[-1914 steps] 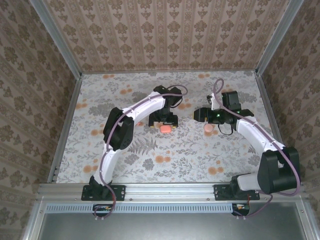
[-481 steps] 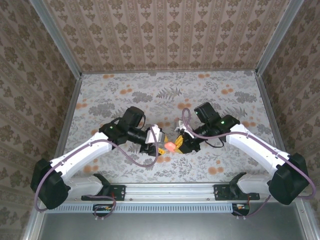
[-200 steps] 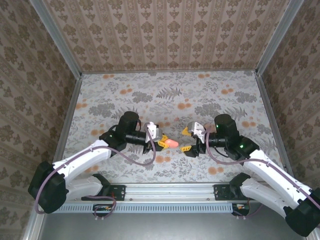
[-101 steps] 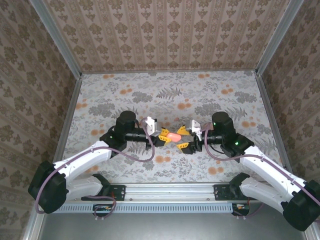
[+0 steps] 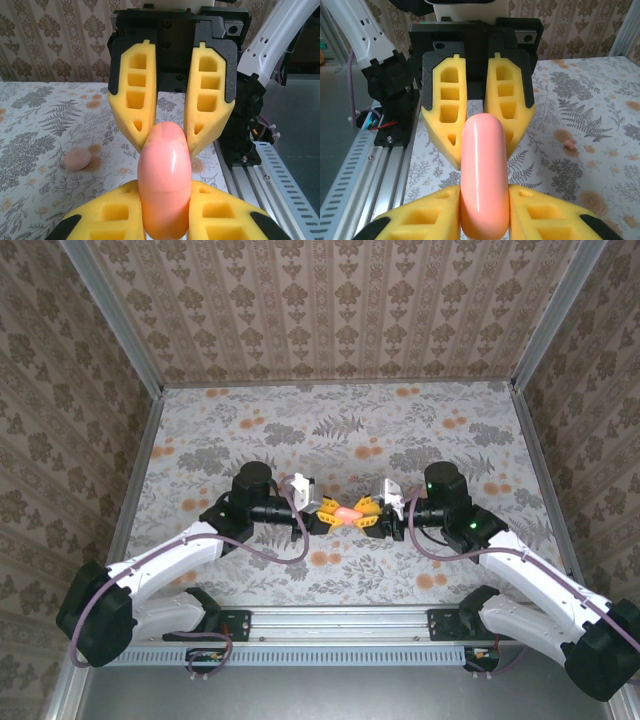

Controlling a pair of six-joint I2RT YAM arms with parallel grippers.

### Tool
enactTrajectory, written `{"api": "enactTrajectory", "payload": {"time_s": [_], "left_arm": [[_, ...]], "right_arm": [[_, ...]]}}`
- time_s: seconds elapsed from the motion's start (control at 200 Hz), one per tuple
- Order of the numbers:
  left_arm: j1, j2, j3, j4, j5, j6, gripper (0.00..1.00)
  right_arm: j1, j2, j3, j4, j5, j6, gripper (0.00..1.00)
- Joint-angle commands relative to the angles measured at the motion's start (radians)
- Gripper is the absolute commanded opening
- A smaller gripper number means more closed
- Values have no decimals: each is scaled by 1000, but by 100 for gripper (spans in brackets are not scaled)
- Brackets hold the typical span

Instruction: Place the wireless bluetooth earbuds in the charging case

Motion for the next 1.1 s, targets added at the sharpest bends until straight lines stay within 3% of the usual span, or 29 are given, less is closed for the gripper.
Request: {"api": "enactTrajectory", "payload": {"time_s": [0.0,0.17,0.315,0.635,0.945,1.09], "left_arm": [[3,-21,43,-5,8,10,22],[-2,-43,95,-226,-14,179,41],[-16,-48,135,-393,-60,312,48],[-39,-42,96,-301,-73,259,48],[-50,-37,75,-217,-86,210,47],[-50,-36,73,-200,-82,196,41]], "right_arm": [[5,13,74,-96,-27,-93,25],[3,46,189,-362,-9,-316,25],[5,95,278,-543,26,-473,24],[8,126,259,-399,-88,-408,23],[17,126,229,-349,-99,-373,23],[19,126,223,-337,-99,-366,23]]}}
